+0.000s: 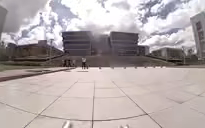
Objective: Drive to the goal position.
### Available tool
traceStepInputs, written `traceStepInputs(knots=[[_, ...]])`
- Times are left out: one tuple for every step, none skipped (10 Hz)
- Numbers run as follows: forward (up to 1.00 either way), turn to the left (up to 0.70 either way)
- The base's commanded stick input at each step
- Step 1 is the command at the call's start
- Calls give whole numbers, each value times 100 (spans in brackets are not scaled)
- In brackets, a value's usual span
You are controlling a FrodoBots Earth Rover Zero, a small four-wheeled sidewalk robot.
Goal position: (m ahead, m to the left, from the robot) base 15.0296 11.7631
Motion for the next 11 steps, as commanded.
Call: traceStepInputs(knots=[[70, 0], [70, 0], [70, 0], [70, 0], [70, 0], [70, 0], [70, 0], [70, 0], [70, 0], [70, 0], [70, 0]])
